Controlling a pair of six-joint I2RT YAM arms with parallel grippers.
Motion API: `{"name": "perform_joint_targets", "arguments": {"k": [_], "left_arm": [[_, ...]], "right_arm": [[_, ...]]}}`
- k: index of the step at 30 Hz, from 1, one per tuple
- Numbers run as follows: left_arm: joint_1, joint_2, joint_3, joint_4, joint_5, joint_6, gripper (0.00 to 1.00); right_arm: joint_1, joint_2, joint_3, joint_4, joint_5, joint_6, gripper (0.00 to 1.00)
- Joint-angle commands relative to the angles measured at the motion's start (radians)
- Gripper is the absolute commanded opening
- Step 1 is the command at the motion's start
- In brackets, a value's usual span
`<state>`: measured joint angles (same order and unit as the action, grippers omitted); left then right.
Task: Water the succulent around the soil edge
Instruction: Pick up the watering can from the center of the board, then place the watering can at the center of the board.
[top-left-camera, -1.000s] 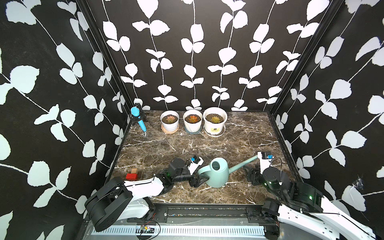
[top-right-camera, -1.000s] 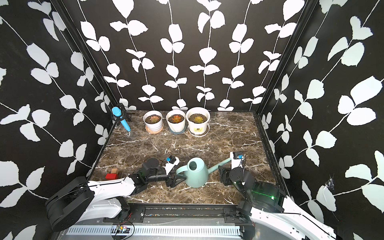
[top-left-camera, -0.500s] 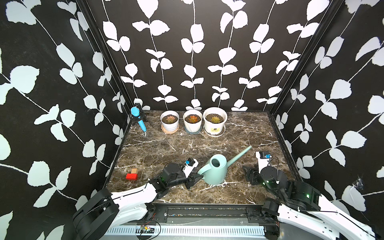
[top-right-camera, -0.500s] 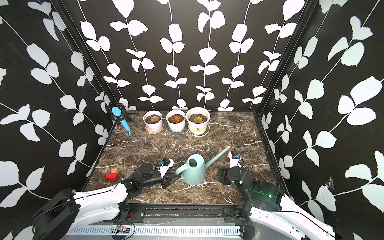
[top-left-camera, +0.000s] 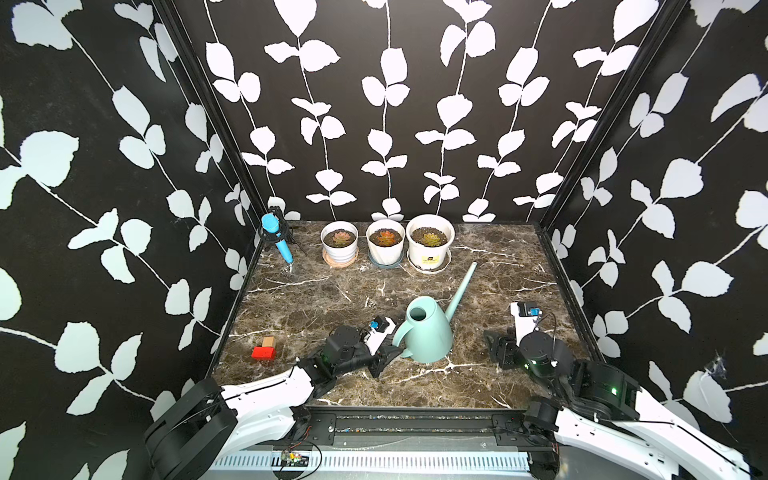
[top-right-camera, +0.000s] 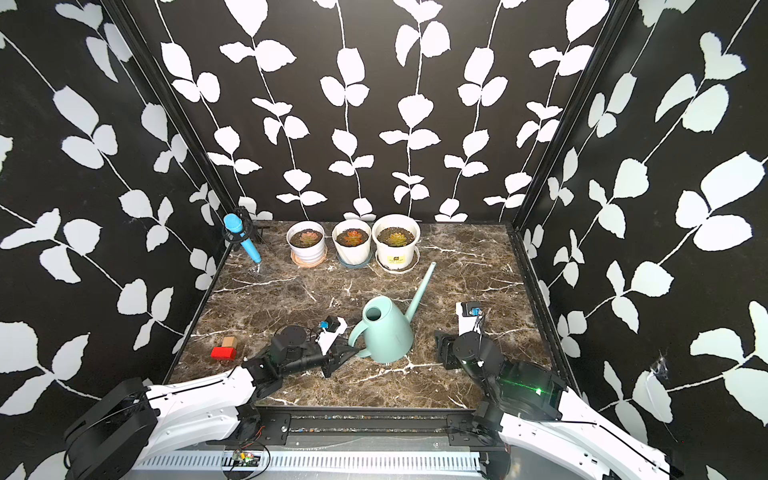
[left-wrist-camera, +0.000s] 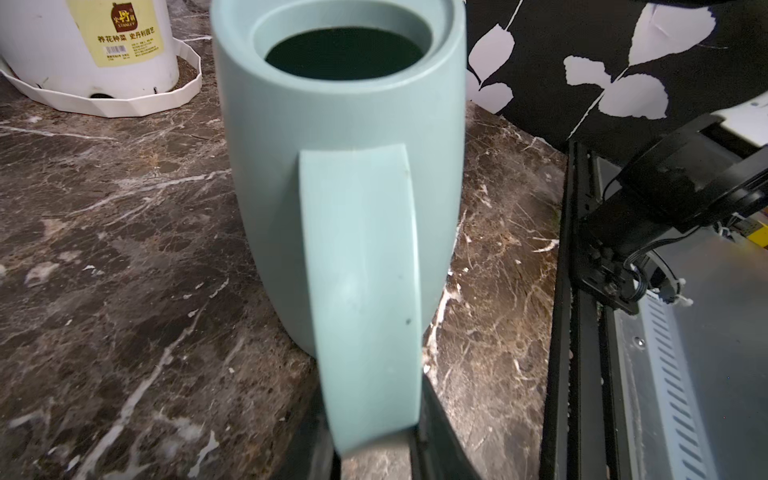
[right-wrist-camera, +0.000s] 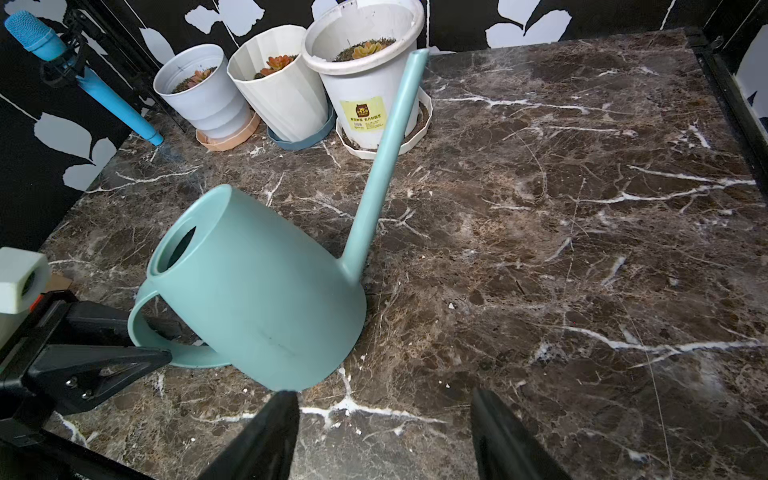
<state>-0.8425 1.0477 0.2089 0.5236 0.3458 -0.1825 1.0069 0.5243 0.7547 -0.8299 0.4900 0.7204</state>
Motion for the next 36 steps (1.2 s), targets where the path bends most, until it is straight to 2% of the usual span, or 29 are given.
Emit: {"name": "perform_joint_targets", "arguments": {"k": [1, 5, 8, 14, 17, 20, 25, 36], "left_arm": [[0.001, -0.015, 0.021, -0.073, -0.031, -0.003, 0.0], [-0.001, -0.104, 0.076, -0.212, -0.062, 0.005, 0.0], [-0.02, -0.203, 0.126, -0.349, -0.129, 0.022, 0.0], [-0.09, -0.371, 0.248, -0.652, -0.334, 0.051, 0.0], [-0.154, -0.458, 0.279, -0.755, -0.481, 0.066, 0.0], [-0.168, -0.553, 0.284, -0.809, -0.544, 0.06, 0.0], [-0.178, -0.69, 0.288, -0.849, -0.596, 0.053, 0.0], [-0.178, -0.767, 0.4, -0.998, -0.644, 0.061, 0.0]], "right_arm": [[-0.003, -0.006, 0.04, 0.015, 0.014, -0.01, 0.68], [-0.003, -0.013, 0.034, 0.012, 0.019, -0.01, 0.68], [-0.004, -0.016, 0.031, 0.018, 0.024, -0.012, 0.68], [-0.003, -0.016, 0.023, 0.036, 0.03, -0.018, 0.68], [-0.004, -0.018, 0.02, 0.044, 0.032, -0.022, 0.68], [-0.002, -0.021, 0.02, 0.048, 0.034, -0.032, 0.68], [-0.002, -0.016, 0.023, 0.057, 0.041, -0.054, 0.68], [-0.003, 0.007, 0.029, 0.103, 0.055, -0.105, 0.69]]}}
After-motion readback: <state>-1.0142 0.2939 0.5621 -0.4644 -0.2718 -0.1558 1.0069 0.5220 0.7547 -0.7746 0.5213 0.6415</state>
